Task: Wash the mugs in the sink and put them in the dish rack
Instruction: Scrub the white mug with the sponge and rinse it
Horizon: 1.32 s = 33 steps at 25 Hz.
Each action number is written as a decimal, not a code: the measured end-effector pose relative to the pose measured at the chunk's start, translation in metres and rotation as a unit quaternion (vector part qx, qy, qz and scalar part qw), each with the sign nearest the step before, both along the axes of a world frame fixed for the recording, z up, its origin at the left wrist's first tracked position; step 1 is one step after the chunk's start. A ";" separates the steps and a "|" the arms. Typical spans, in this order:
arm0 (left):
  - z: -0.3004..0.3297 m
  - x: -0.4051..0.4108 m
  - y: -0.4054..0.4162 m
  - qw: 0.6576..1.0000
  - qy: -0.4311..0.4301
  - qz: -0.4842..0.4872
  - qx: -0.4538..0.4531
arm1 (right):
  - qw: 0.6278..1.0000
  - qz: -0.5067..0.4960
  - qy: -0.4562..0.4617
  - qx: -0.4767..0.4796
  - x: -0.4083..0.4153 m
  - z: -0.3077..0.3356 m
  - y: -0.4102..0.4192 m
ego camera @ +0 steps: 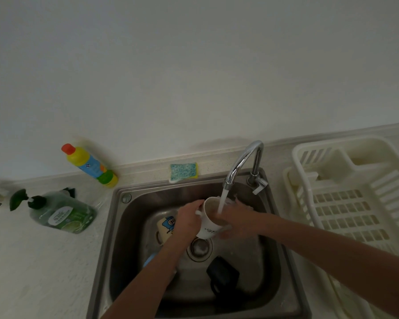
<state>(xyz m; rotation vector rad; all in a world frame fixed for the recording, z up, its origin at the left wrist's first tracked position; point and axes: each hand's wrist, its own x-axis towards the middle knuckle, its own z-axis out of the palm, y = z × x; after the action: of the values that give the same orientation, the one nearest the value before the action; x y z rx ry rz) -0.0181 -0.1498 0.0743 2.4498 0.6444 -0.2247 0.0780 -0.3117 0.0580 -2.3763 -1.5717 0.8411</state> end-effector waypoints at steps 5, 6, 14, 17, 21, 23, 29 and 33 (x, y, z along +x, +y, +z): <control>-0.001 -0.001 -0.004 1.000 0.013 -0.014 0.001 | 0.998 -0.023 0.063 0.006 -0.015 0.002 0.001; 0.000 -0.002 -0.005 1.000 0.014 -0.010 -0.006 | 0.996 -0.057 0.069 0.020 -0.011 0.001 0.001; 0.000 -0.007 -0.005 1.000 0.008 -0.002 -0.005 | 0.997 -0.061 0.051 0.018 -0.016 -0.002 0.001; 0.004 -0.006 -0.004 1.000 0.003 -0.016 0.011 | 0.999 -0.019 0.044 -0.024 -0.018 -0.003 -0.006; 0.005 -0.009 -0.006 1.000 0.003 -0.019 0.003 | 0.991 -0.064 0.117 0.018 -0.022 0.004 0.002; 0.008 -0.010 -0.006 1.000 -0.005 -0.010 0.001 | 0.990 -0.069 0.119 0.018 -0.016 0.004 -0.003; 0.007 -0.005 -0.005 1.000 -0.007 -0.021 0.012 | 0.994 -0.071 0.084 0.024 -0.018 0.008 -0.004; 0.007 -0.002 -0.006 0.999 -0.012 -0.031 0.003 | 0.995 -0.011 0.065 -0.071 -0.020 0.003 -0.012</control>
<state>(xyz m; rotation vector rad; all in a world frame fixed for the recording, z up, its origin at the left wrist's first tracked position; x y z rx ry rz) -0.0198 -0.1561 0.0815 2.4777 0.5597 -0.2177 0.0579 -0.3235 0.0605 -2.3729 -1.4790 1.1139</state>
